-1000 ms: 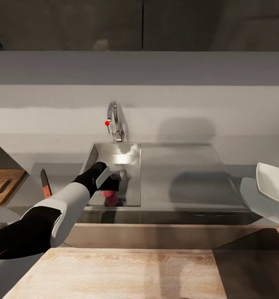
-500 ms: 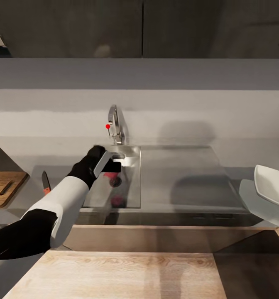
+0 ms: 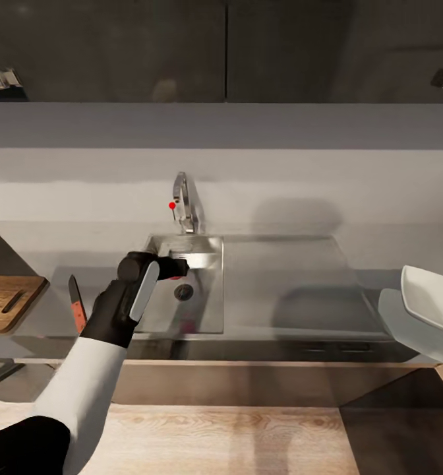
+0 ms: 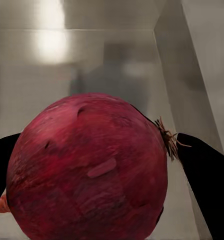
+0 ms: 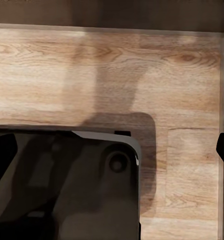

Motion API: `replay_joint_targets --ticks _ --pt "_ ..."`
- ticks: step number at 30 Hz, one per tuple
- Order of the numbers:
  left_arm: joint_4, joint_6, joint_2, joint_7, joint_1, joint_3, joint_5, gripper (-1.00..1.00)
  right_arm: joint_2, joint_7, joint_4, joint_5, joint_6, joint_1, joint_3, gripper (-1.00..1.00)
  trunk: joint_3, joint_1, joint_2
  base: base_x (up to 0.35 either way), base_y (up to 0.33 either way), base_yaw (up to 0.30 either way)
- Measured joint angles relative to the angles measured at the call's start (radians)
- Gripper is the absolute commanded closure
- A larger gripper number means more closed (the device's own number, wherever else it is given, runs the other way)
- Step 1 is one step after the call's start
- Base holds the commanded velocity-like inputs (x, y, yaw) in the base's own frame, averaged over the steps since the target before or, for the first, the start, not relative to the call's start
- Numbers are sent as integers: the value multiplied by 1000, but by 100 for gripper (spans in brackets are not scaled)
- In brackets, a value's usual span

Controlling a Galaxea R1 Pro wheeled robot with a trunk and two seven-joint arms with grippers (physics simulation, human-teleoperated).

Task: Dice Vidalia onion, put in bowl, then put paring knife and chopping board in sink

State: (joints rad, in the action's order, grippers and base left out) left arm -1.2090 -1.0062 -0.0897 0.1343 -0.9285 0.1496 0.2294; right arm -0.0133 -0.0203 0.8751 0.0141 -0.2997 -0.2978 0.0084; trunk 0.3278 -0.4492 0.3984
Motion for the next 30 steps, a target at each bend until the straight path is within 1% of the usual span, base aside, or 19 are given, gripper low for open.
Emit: replay_joint_targets --ticks 2,3,4,5,8,10,13,25,30 --pt "-92 0 15 0 61 0 -3 100 0 0 0 0 0 0 0 -100 -3 0 0 0 0 0" --pt "-115 0 20 0 76 0 -2 100 0 0 0 0 0 0 0 -100 -5 0 0 0 0 0" --pt "-158 0 30 0 103 1 -4 100 0 0 0 0 0 0 0 -100 -6 0 0 0 0 0" --pt "-180 0 36 -1 116 1 -2 100 0 0 0 0 0 0 0 -100 -8 0 0 0 0 0" --pt "-283 1 59 -1 174 2 -2 100 0 0 0 0 0 0 0 -100 -13 0 0 0 0 0" --pt "-316 1 66 -2 198 1 -1 100 0 0 0 0 -1 0 0 -100 -16 0 0 -50 81 0" --pt "-335 1 70 -3 213 1 -1 100 0 0 -1 0 -1 0 0 -100 -21 0 0 -104 188 0" --pt "-339 0 71 -3 216 -4 0 100 0 0 -1 0 -1 0 0 -100 -39 0 0 -109 269 0" --pt "-340 0 71 -3 216 -4 0 100 0 0 -3 0 -1 0 0 -100 -47 0 0 -48 295 0"
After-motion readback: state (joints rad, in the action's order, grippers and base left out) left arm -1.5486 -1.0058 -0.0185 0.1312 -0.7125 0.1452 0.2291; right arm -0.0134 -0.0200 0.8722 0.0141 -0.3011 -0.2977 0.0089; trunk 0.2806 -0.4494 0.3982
